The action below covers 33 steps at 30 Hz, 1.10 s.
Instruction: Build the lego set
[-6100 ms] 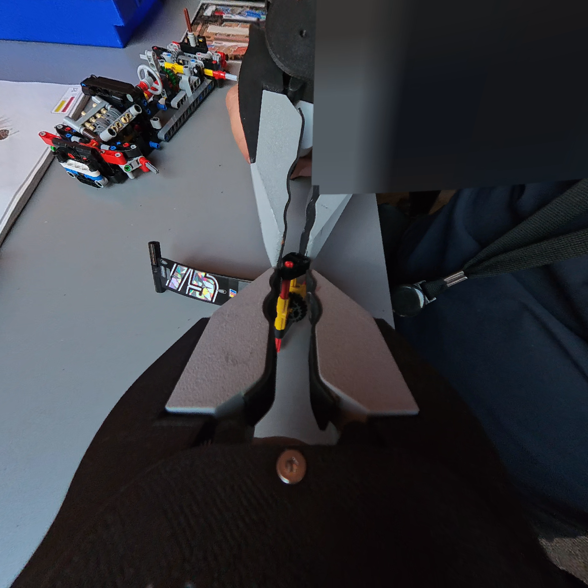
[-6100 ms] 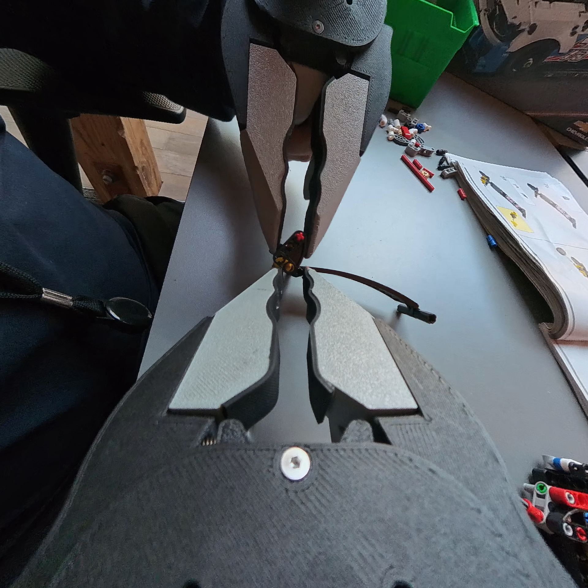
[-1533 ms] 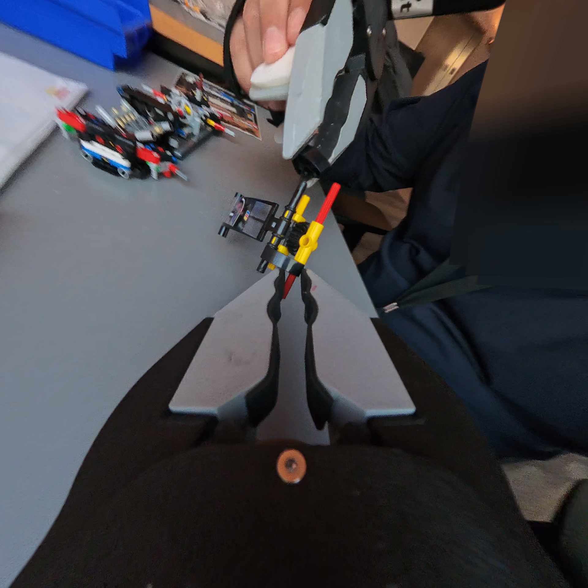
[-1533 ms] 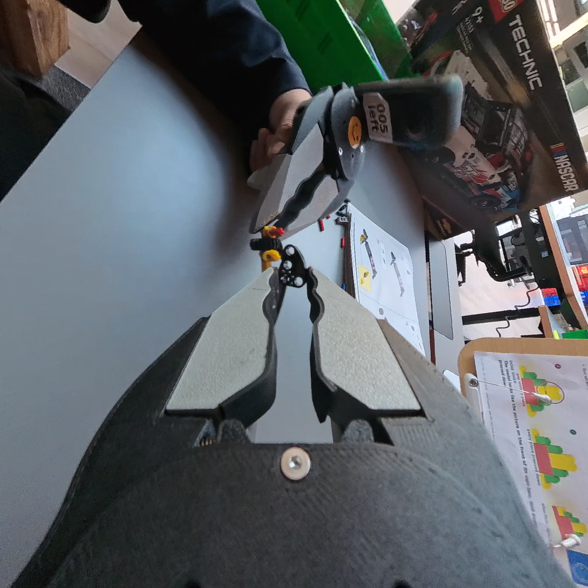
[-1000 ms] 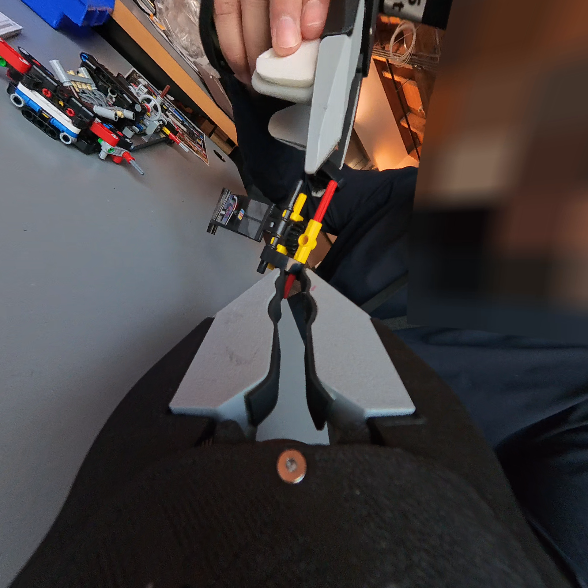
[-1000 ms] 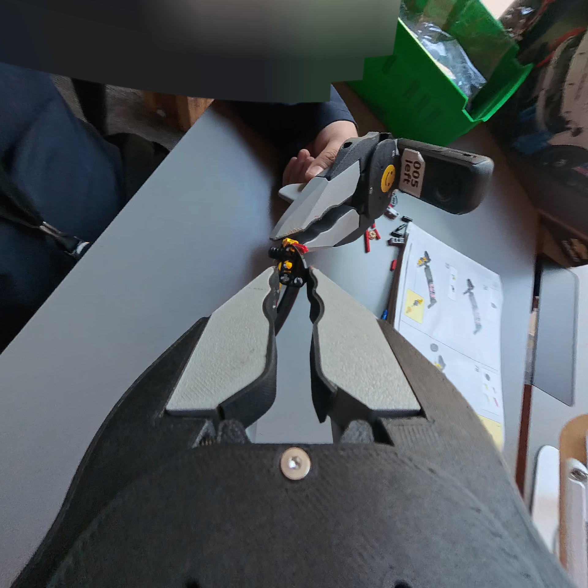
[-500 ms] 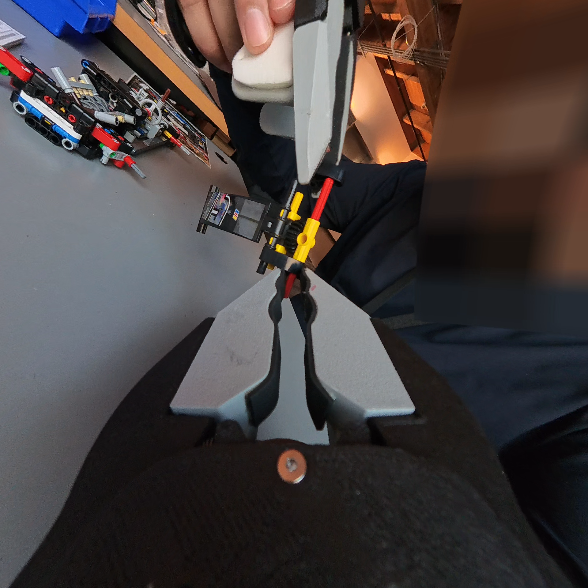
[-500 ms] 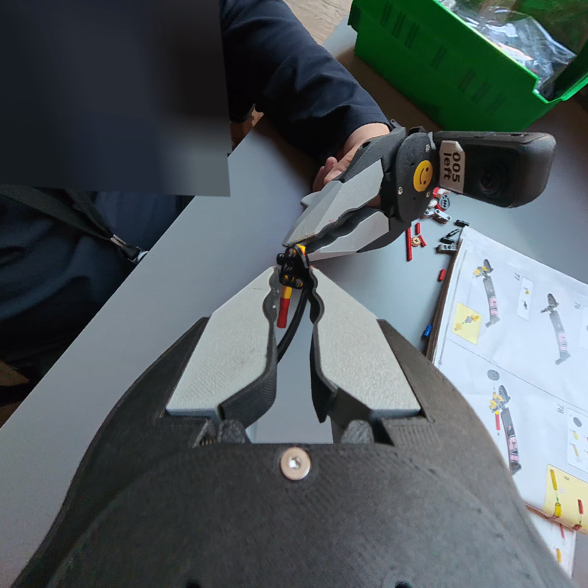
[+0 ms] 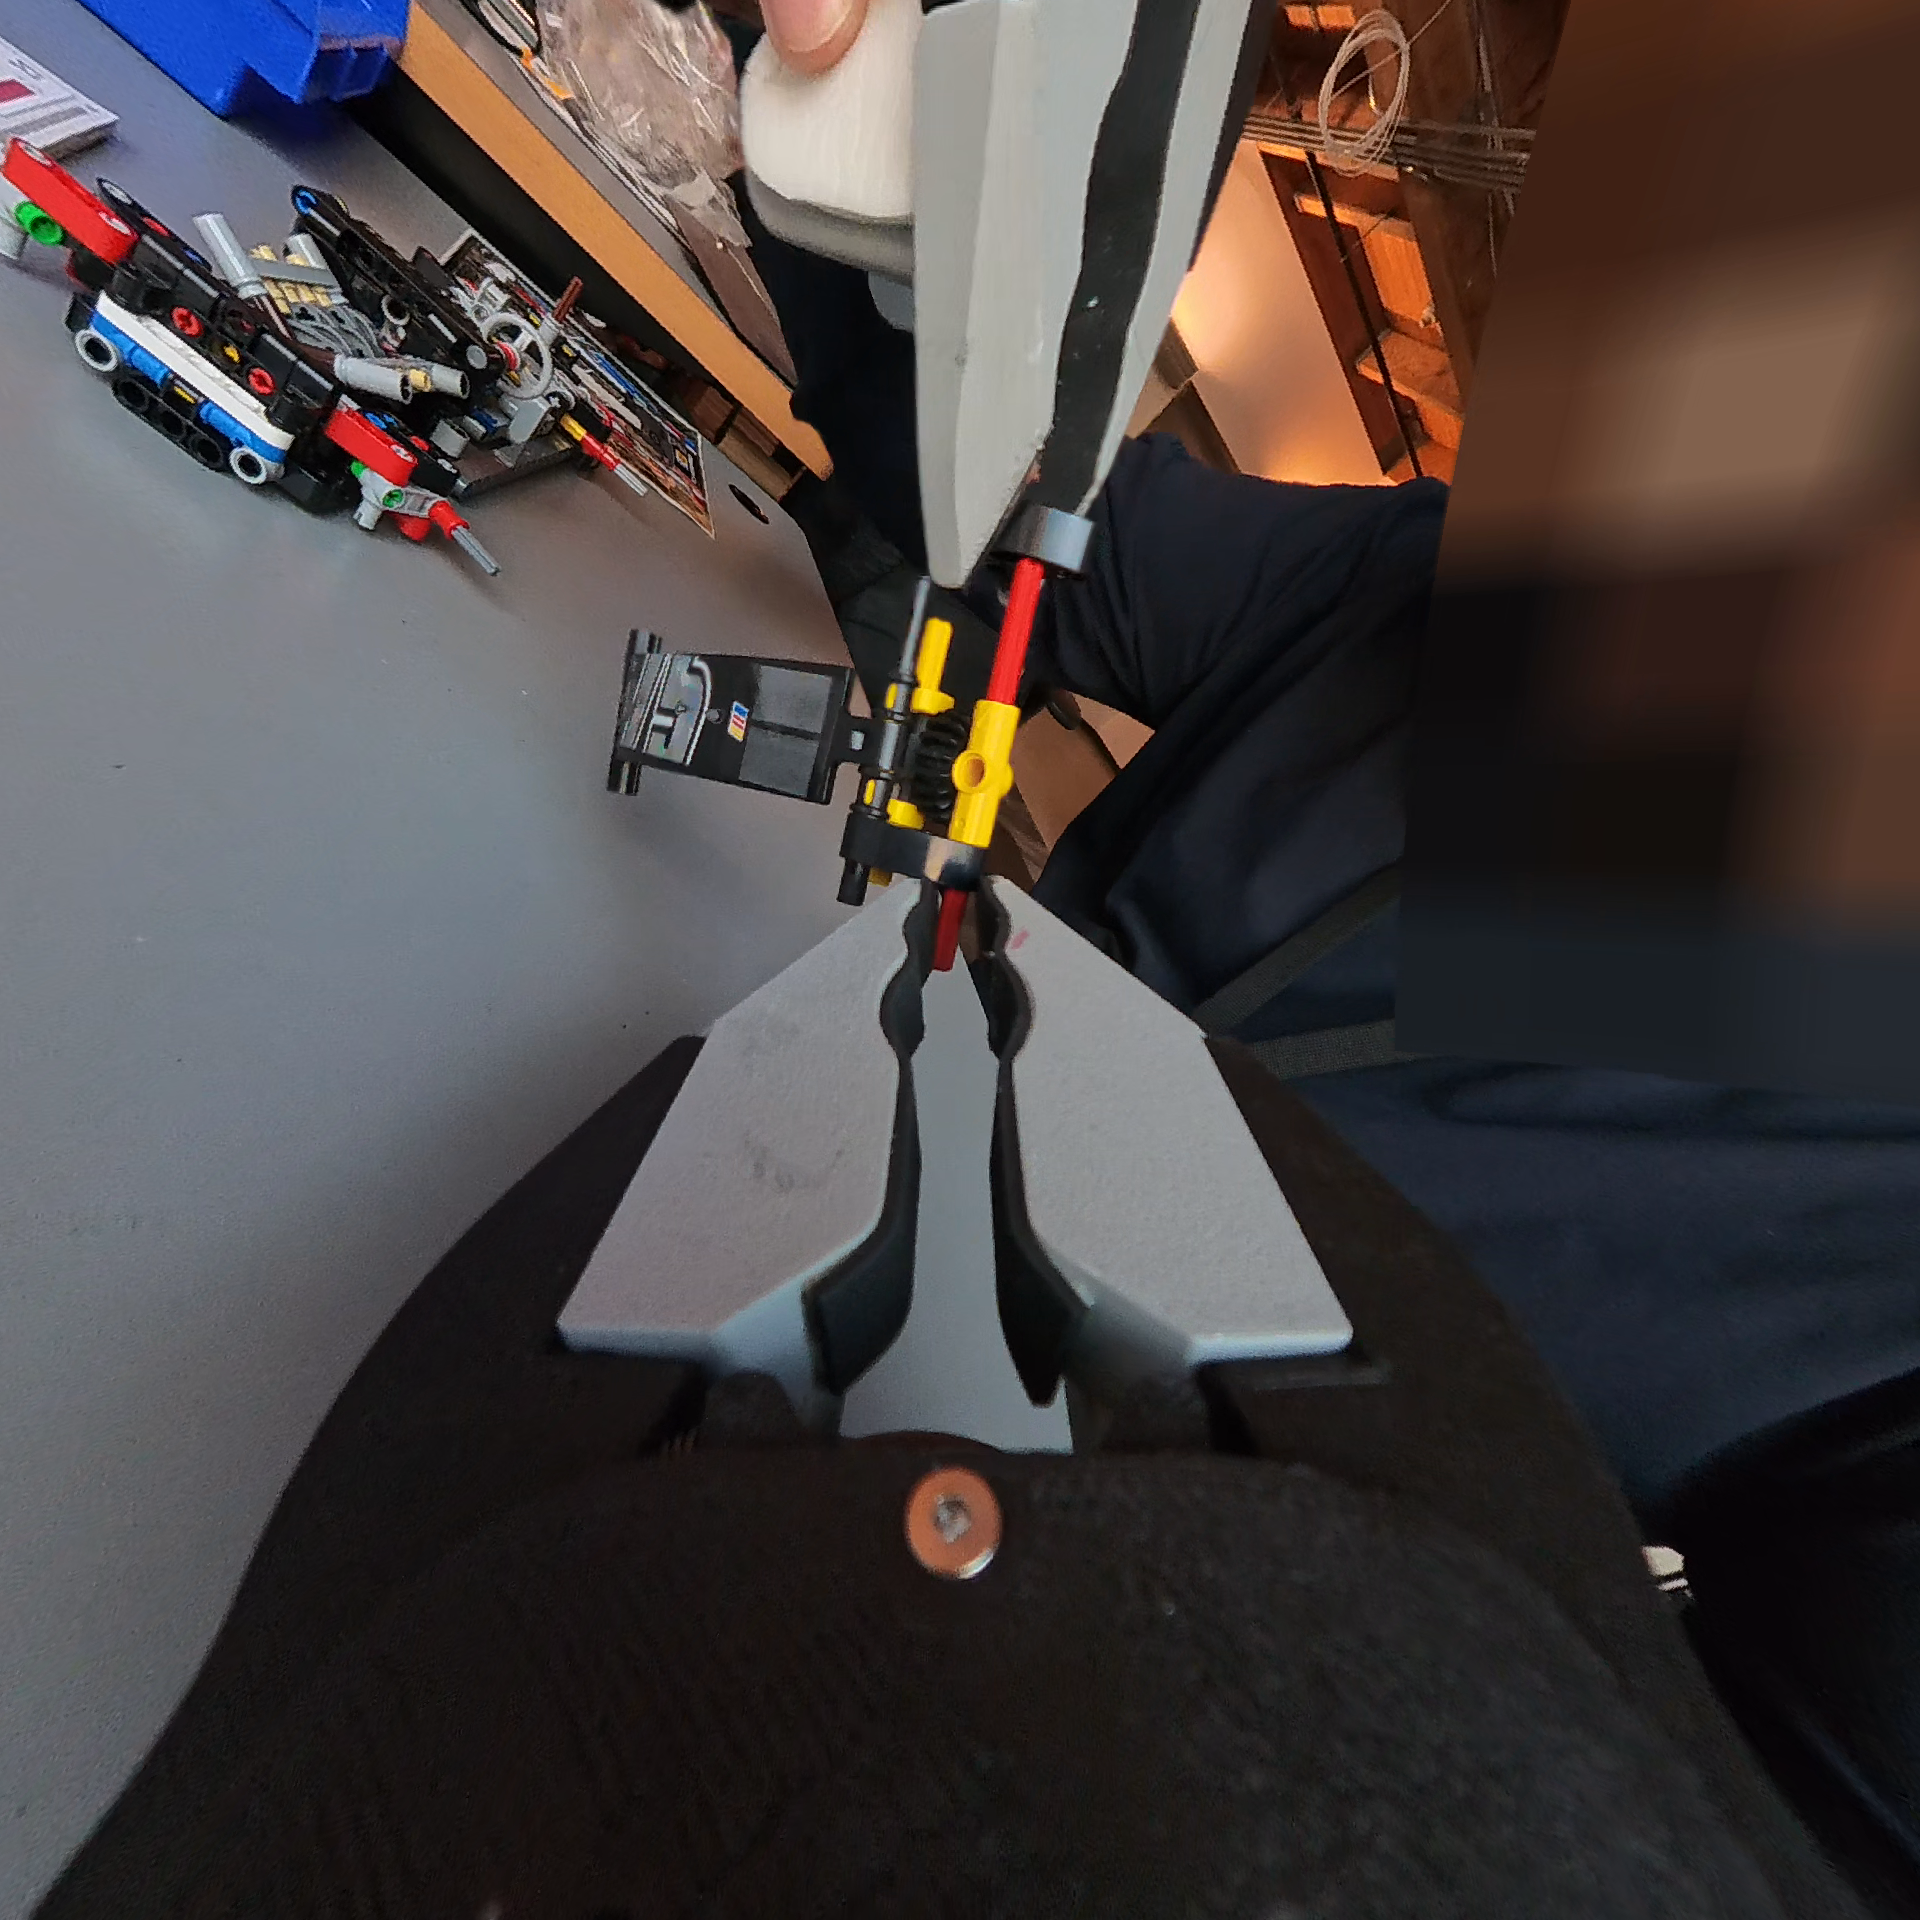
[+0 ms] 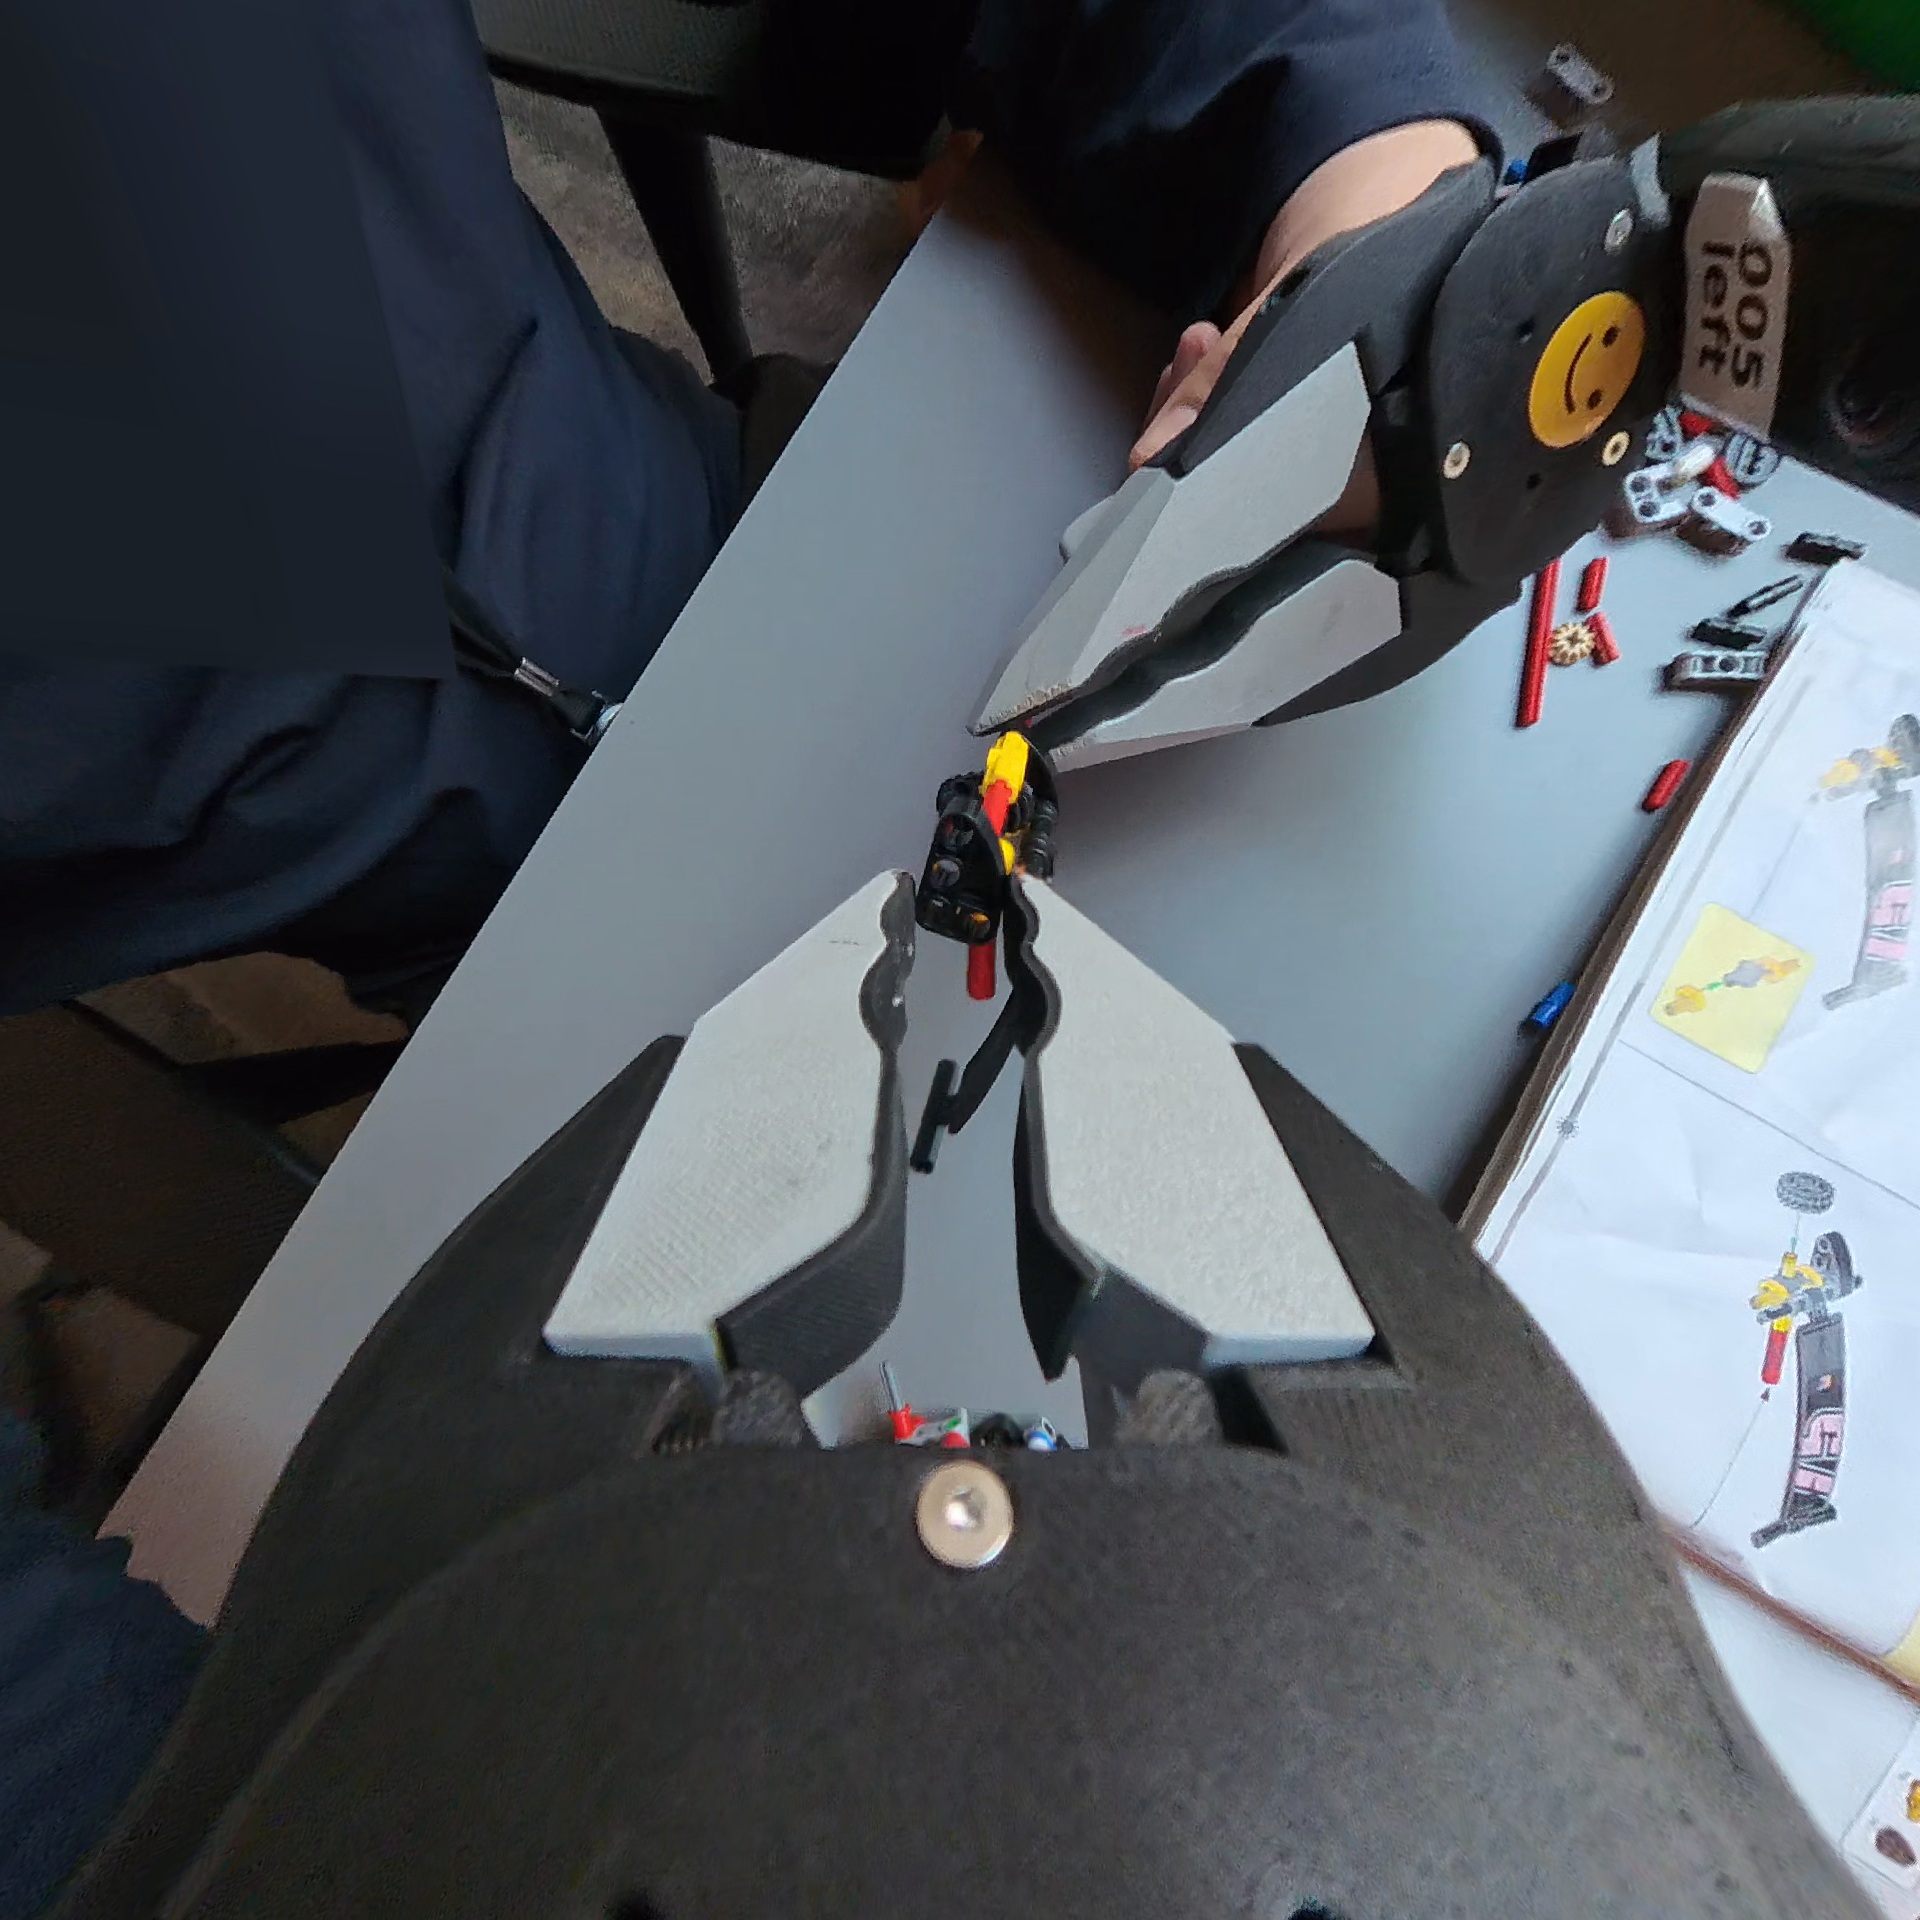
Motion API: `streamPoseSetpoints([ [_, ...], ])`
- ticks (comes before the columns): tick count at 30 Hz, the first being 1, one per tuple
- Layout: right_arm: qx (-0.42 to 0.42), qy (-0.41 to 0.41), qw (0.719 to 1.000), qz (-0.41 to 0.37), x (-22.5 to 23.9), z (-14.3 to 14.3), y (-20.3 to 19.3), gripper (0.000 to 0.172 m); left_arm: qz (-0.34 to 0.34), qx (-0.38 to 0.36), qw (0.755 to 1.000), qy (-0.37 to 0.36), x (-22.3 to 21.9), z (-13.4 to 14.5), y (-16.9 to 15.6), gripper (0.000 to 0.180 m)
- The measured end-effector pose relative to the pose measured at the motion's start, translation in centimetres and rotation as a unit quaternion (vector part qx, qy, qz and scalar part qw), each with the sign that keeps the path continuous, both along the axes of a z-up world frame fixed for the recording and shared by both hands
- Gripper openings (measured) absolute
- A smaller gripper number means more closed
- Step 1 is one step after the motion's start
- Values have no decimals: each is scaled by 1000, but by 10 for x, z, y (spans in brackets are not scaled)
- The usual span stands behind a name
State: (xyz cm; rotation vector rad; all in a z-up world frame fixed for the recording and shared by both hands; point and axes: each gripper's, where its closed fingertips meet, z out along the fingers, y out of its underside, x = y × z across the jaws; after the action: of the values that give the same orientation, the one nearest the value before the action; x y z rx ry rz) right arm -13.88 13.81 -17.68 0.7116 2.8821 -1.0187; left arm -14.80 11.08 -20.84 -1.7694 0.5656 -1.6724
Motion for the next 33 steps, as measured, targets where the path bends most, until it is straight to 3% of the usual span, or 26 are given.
streamPoseSetpoints([
  [7,-24,3,1000,5,0,-1,2,14,2,5,1000,5,1,0,0,4],
  [22,-165,134,976,-48,-7,5,13,14,13,11,1000,-9,-1,4,3,3],
  [29,-275,123,953,-38,-9,6,13,14,12,12,1000,-17,2,6,3,0],
  [33,-284,109,952,-32,-8,1,14,14,17,11,1000,-14,0,5,4,1],
])
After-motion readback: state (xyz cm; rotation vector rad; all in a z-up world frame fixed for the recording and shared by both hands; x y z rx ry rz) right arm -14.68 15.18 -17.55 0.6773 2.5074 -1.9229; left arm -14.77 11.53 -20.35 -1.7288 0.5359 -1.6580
